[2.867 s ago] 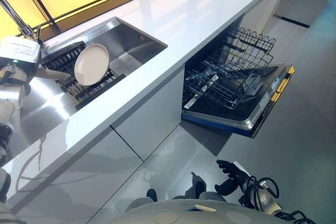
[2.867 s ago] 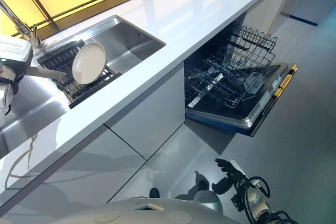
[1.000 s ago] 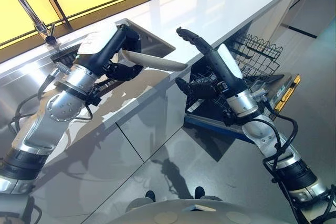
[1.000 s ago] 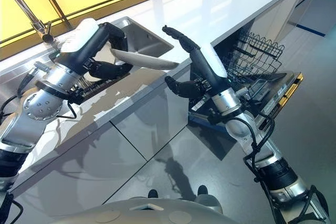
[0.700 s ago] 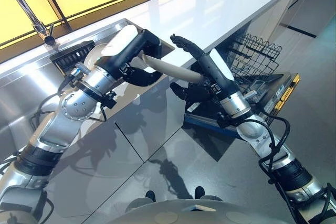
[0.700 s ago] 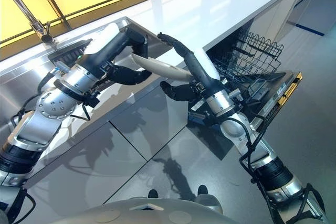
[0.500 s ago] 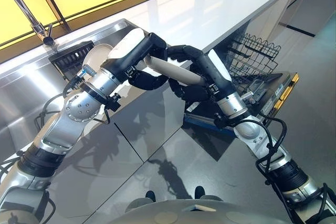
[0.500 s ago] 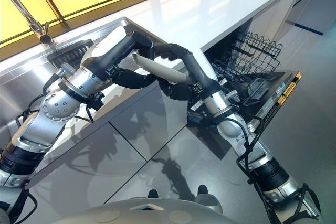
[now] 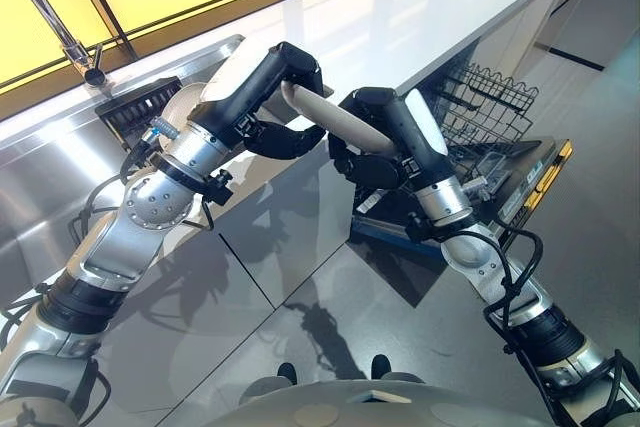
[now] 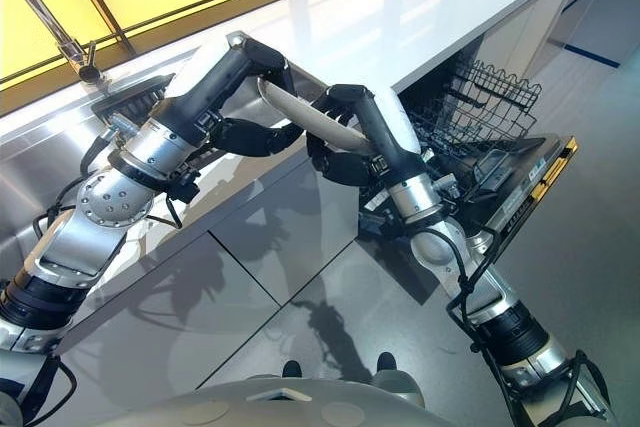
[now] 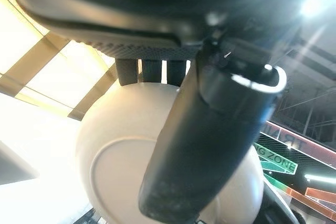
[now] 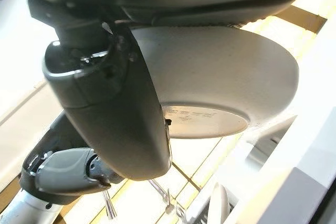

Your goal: Pick up plates and place into dishwasher.

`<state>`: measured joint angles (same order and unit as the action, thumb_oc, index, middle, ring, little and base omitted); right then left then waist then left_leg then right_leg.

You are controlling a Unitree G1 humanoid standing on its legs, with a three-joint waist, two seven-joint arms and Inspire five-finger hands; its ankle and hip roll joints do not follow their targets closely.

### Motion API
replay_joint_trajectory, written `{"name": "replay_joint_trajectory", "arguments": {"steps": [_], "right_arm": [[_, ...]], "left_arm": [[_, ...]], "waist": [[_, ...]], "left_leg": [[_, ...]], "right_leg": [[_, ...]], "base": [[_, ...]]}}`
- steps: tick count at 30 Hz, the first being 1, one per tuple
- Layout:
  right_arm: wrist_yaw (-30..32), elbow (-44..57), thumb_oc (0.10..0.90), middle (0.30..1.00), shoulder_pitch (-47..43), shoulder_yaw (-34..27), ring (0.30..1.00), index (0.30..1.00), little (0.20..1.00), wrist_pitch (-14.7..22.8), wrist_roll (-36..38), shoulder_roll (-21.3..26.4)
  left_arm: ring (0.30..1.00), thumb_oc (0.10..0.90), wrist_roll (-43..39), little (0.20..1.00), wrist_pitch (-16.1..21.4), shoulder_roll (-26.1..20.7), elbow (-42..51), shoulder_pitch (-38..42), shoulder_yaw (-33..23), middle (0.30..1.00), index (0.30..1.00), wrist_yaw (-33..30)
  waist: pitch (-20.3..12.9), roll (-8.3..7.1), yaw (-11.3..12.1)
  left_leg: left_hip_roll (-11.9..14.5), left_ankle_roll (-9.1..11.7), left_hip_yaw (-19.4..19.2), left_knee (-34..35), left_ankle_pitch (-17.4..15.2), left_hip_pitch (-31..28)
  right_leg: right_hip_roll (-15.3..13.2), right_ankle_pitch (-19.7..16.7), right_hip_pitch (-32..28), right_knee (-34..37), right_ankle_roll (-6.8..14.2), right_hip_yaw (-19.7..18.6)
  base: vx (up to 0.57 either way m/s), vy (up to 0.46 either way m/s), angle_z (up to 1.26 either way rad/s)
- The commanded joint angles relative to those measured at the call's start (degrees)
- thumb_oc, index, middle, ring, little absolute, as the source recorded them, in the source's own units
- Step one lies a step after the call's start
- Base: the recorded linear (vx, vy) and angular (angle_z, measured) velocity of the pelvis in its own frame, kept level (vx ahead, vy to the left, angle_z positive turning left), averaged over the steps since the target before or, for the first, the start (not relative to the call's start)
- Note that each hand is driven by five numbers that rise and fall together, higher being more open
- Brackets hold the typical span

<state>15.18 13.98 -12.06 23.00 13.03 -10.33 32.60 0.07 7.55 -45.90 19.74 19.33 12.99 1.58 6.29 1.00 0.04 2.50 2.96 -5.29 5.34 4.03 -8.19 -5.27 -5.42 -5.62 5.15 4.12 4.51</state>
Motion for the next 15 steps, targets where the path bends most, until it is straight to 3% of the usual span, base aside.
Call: {"name": "replay_joint_trajectory", "arguments": {"steps": [1, 10, 15], "right_arm": [[10.5, 6.1, 0.1, 0.3, -7.4, -10.6, 0.3, 0.3, 0.2, 5.4, -0.6, 0.0], [26.6, -6.2, 0.1, 0.3, -12.1, -20.6, 0.3, 0.3, 0.2, 5.2, -6.8, 5.0], [30.7, -16.6, 0.1, 0.3, -13.0, -25.5, 0.3, 0.3, 0.2, 3.1, -5.9, 9.7]], "left_arm": [[0.9, 0.8, 0.4, 0.9, 1.9, -1.1, -0.2, 1.5, -7.9, 0.9, 0.9, -5.5], [0.9, 0.8, -1.0, 0.9, 1.5, -1.6, -8.0, -3.0, -11.0, 0.9, 0.9, -6.8], [0.9, 0.8, -2.8, 0.9, 2.2, -2.9, -12.1, -5.5, -13.4, 0.9, 0.9, -6.7]], "waist": [[-3.1, -0.46, 1.1], [-3.2, -0.86, 2.5], [-3.4, -1.25, 3.4]], "left_leg": [[-4.2, -3.3, -0.3, -1.5, -7.2, -0.2], [-4.1, -3.2, 1.0, -2.0, -7.4, -0.2], [-4.0, -3.1, 1.9, -2.3, -7.3, 0.1]], "right_leg": [[1.0, 5.3, -1.1, -2.1, 2.0, 2.3], [1.0, 5.7, -1.9, -2.2, 1.7, 3.6], [1.0, 6.0, -2.2, -2.4, 1.5, 4.5]], "base": [[0.01, -0.017, 0.07], [0.03, -0.025, 0.07], [0.07, -0.043, 0.17]]}}
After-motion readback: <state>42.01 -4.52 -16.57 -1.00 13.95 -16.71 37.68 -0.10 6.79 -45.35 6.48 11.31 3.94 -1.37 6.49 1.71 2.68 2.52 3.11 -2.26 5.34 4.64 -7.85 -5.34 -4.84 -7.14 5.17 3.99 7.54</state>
